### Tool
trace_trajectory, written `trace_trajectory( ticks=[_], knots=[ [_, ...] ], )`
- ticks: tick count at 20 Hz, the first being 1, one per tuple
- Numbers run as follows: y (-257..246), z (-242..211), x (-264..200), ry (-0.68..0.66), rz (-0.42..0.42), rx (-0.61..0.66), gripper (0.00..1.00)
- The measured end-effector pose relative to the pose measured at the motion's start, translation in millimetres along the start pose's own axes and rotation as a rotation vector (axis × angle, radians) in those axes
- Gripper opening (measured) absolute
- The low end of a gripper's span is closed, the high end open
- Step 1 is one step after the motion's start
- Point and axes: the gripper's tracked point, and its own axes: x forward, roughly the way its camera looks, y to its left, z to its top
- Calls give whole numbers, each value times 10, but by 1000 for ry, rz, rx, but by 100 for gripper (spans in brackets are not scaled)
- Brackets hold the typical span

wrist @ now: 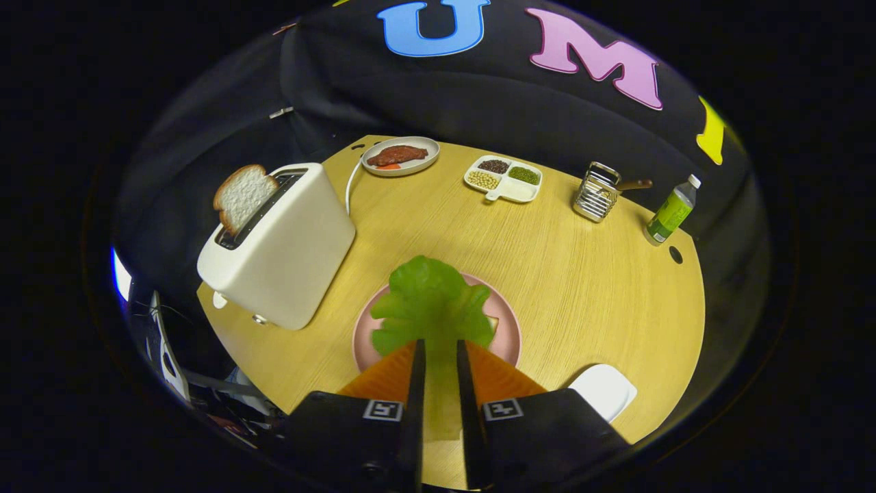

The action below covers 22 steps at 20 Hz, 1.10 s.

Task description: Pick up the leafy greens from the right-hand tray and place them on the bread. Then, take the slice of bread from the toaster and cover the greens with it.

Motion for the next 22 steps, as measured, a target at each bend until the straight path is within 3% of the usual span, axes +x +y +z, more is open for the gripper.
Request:
trace_trajectory(
  ticks=[1,2,3,5,7,12,17,22],
  knots=[
    [-4,12,-5,-8,-7,5,43],
    [23,21,-21,-14,-4,10,49],
    [41,29,-30,-19,0,11,67],
    [67,76,-60,-38,0,16,84],
    [121,136,-144,-67,8,24,89],
    [460,578,-577,-224,58,-5,90],
    [1134,1156,-1020,-359,175,-73,90],
    [1952,1468,-1109,-375,289,-119,90]
  ],
)
